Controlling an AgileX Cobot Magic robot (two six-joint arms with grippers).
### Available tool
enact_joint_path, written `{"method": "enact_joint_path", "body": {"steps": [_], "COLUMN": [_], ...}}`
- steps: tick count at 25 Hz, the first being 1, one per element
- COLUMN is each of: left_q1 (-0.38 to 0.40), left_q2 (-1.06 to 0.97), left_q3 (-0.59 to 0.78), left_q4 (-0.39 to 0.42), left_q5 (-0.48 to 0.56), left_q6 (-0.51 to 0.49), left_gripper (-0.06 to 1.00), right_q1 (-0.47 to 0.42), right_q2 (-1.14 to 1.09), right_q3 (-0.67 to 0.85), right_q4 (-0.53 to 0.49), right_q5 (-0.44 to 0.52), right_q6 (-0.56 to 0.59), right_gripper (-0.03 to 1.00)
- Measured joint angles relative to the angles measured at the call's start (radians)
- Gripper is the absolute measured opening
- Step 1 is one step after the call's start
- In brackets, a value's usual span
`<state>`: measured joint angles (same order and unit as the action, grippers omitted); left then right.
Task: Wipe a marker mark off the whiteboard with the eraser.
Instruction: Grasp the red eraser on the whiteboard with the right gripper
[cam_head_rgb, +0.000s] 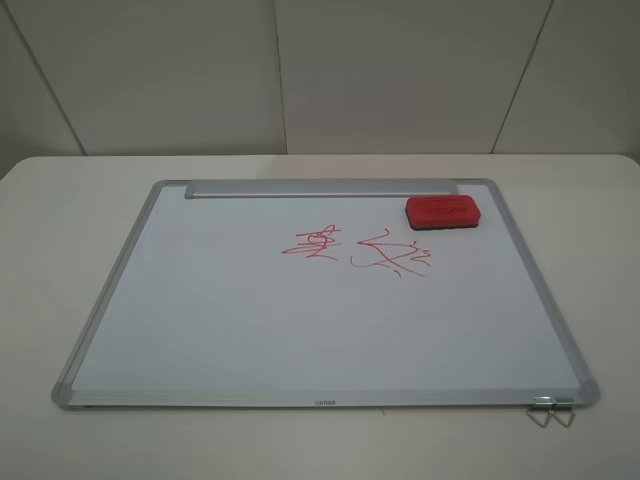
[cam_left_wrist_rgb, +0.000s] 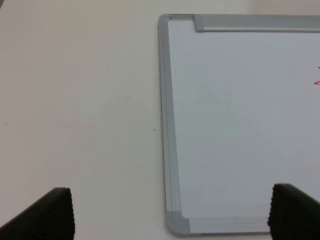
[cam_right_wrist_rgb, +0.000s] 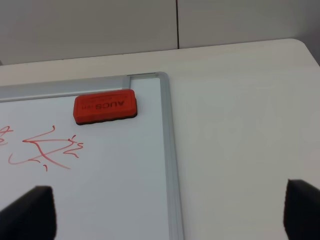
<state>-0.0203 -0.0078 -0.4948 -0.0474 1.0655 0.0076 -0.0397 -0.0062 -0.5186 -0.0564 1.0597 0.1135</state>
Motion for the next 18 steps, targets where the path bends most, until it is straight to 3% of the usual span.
{"method": "enact_joint_path", "body": {"steps": [18], "left_q1": [0.000], "left_q2": [0.000], "left_q3": [0.000], "left_q4": [0.000], "left_q5": [0.000], "left_q6": [0.000], "left_gripper": [0.77], "right_q1": [0.041], "right_q2": [0.000], "right_q3": [0.000], "right_q4": [0.000], "right_q5": [0.000], "right_q6": [0.000], "right_gripper": [0.83]}}
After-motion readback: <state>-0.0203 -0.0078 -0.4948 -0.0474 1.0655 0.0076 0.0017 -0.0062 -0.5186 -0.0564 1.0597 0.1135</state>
